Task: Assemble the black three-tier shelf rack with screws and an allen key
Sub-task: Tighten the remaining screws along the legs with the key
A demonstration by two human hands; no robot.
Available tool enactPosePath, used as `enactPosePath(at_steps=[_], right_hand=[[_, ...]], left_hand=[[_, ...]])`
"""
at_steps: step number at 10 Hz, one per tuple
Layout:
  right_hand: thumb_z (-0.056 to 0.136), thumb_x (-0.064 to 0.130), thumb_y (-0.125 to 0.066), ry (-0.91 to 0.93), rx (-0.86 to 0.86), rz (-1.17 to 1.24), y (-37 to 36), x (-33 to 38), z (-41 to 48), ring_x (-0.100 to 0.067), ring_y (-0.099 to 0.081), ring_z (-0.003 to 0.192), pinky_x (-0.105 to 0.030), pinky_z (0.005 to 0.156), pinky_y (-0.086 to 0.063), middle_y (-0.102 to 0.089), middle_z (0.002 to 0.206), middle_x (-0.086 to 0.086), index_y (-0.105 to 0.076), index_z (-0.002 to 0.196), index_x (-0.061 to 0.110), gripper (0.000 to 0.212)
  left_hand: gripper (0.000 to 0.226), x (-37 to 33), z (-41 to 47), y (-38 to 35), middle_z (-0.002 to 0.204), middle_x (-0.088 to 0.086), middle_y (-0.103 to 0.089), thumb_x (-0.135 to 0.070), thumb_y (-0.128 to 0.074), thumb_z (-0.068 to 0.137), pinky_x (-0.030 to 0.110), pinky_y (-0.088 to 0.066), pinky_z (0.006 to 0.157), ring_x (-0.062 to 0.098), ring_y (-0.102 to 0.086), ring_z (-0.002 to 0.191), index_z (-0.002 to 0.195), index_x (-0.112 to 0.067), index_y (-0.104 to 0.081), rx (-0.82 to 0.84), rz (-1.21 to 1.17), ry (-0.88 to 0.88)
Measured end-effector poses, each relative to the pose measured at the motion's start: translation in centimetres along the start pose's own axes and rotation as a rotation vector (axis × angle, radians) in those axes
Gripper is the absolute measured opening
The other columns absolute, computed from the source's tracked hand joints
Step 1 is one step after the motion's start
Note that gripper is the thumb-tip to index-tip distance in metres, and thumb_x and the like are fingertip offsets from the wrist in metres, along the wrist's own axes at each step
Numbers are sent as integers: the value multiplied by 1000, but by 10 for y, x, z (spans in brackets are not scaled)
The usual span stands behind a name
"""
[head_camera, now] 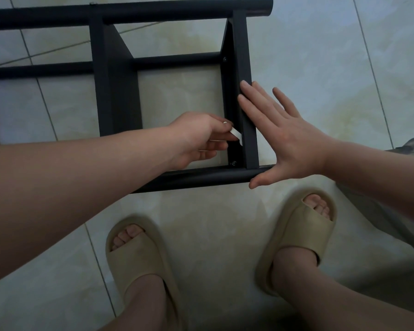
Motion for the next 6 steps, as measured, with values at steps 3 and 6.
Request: enactPosePath(at_steps=[3, 6], right_hand=[[69, 95, -48, -1, 0, 0, 0, 0, 0, -28, 6, 157, -61, 124, -5, 5, 170, -15, -3, 162, 3, 138], [69, 95, -47, 0, -6, 0, 0, 0, 0, -27, 7, 157, -60, 124, -5, 4, 170, -14, -2, 162, 4, 138]], left_hand=[[7, 7, -2, -4, 89, -3, -78, -22, -61, 96, 27, -47, 67, 9, -69, 72, 94, -25, -66, 34, 47, 23], [6, 5, -6, -7, 86, -4, -77, -22, -60, 97, 25, -46, 65, 9, -67, 74, 100, -21, -65, 21, 20, 43]])
Point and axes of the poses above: each hand's wrist, its own z-axis towards the middle knuckle, its own y-axis out of the back of the hand, x = y × z, the point moved 8 cm from there along z, towards the middle knuckle
